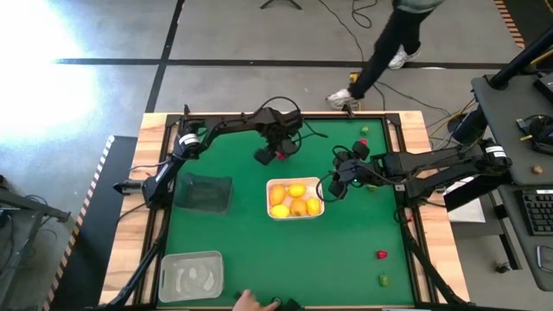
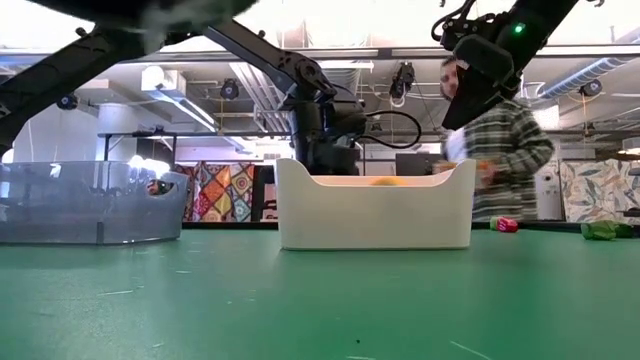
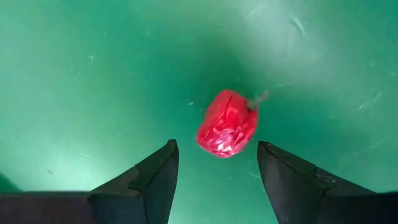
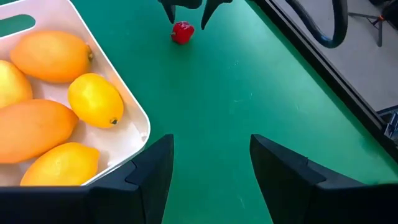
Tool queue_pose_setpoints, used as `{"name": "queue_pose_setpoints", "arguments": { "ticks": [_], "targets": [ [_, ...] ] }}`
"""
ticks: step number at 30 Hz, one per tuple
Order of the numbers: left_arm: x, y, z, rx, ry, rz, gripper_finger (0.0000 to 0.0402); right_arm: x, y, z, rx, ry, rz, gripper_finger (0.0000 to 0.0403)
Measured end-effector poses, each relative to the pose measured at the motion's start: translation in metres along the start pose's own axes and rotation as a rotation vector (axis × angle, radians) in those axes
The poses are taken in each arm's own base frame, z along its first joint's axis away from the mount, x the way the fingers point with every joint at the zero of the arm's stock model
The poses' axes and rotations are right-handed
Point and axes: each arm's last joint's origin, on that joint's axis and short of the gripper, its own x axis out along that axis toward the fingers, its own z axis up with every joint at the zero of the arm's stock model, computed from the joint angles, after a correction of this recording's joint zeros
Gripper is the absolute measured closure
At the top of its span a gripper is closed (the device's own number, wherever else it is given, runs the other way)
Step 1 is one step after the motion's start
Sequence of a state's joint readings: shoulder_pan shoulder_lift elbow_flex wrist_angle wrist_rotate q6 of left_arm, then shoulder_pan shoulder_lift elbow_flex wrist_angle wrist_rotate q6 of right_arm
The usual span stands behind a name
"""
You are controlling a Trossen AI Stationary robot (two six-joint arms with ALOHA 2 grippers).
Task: Sort produce into baskets
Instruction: Put the red chili pepper into the black bin
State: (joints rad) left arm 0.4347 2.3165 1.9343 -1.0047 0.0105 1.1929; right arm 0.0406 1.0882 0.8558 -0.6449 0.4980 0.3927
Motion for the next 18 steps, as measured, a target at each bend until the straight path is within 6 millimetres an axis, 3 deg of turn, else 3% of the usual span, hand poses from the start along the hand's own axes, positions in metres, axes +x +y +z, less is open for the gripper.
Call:
{"name": "queue_pose_setpoints", "arguments": {
  "ticks": [10, 18],
  "targets": [
    [0.0, -0.003, 0.006, 0.308, 0.0, -0.007, 0.0201, 0.0, 0.0, 0.0, -0.009, 0.0, 0.0, 0.02],
    [0.0, -0.002, 0.011, 0.377, -0.009, 0.023, 0.0217, 0.0, 0.0, 0.0, -0.008, 0.0, 0.0, 0.02]
  ]
}}
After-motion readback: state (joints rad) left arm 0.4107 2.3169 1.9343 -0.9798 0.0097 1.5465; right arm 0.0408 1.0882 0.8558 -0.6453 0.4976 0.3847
